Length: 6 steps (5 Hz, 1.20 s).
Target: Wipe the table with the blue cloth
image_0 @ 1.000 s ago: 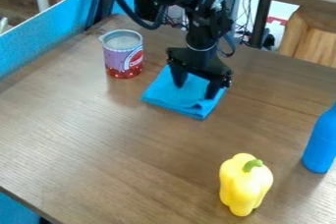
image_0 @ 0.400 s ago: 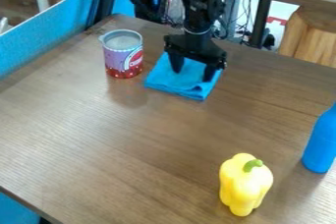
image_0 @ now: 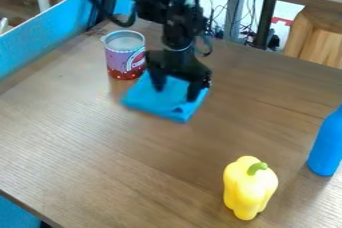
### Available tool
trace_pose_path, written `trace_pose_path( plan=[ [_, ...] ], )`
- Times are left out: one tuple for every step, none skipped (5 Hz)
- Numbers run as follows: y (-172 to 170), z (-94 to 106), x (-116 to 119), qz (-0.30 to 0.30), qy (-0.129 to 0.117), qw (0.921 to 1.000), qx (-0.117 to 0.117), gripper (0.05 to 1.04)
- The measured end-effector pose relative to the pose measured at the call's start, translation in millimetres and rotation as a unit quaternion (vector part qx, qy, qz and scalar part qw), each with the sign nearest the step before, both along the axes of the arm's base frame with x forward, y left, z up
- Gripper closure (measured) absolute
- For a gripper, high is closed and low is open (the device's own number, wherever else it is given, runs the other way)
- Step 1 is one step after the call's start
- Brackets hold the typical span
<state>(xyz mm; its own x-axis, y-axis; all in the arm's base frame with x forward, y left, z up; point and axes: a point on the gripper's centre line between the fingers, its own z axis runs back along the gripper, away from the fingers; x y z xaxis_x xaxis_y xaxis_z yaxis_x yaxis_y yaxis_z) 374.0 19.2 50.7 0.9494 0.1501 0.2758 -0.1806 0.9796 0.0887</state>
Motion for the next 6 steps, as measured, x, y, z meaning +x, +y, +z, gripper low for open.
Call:
trace_pose_path(
  plan=[
    [-15,-0.2,-41,-0.017,0.013,0.9997,-0.009,0.083],
    [-39,-1.7,-76,-0.055,0.019,0.9983,-0.011,0.083],
    [-50,-2.8,-93,-0.077,0.013,0.9969,-0.007,0.083],
    [-56,-2.1,-107,-0.095,0.016,0.9954,-0.002,0.083],
    [-55,20.2,-114,-0.102,0.024,0.9945,-0.001,0.083],
    [-41,71.6,-112,-0.083,0.013,0.9962,-0.024,0.083]
  ],
)
